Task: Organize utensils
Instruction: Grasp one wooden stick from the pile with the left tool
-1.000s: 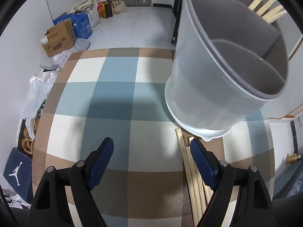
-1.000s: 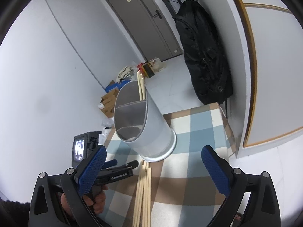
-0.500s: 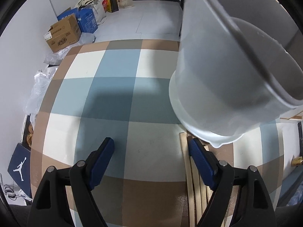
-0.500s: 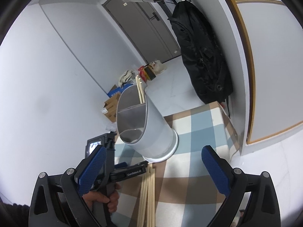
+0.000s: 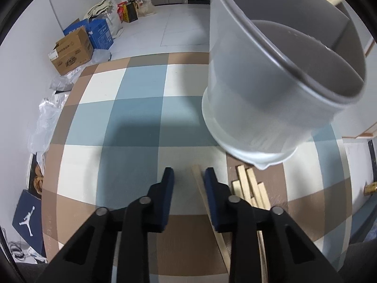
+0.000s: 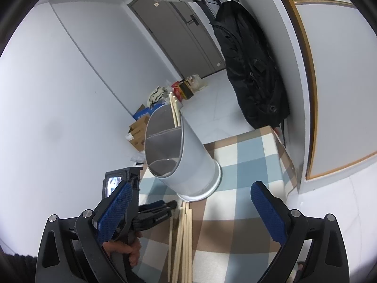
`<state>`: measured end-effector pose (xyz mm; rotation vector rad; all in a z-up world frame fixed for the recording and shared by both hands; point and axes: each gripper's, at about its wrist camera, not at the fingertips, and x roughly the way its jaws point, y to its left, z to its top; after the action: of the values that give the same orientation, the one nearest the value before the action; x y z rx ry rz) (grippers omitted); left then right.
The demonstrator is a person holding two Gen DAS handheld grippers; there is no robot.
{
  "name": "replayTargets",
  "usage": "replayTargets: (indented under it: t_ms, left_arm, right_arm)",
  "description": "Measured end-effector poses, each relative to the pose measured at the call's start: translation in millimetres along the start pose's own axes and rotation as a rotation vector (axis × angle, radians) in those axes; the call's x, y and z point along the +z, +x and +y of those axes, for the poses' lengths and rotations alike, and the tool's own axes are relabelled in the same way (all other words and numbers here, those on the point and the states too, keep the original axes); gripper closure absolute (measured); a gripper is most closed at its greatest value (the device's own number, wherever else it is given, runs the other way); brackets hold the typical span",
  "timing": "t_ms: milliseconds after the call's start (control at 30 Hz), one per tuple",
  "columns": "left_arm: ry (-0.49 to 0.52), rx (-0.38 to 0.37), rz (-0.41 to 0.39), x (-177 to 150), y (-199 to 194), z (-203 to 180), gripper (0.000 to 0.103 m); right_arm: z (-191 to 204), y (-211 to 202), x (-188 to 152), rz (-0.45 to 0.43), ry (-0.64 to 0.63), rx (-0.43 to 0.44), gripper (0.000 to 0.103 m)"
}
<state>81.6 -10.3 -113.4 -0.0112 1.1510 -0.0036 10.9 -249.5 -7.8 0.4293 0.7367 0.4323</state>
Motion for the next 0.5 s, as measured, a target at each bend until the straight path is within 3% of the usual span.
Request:
replayTargets:
  t_ms: [200, 400, 500]
  left_arm:
    - [0.012, -0.010, 0.006, -2, -2, 9, 0.095]
    - [-0.126, -0.129, 0.081, 4, 0, 32, 0.096]
    - [-0.127, -0.136, 0.099, 6, 1, 29, 0.095]
  right_arm:
    - [1, 2, -1, 0.005, -0.007, -0.010, 0.001]
    - [5, 3, -2, 0.008, -0.022, -0.011, 0.001]
    - [6, 4, -3, 0.008, -0.023, -0.007, 0.001]
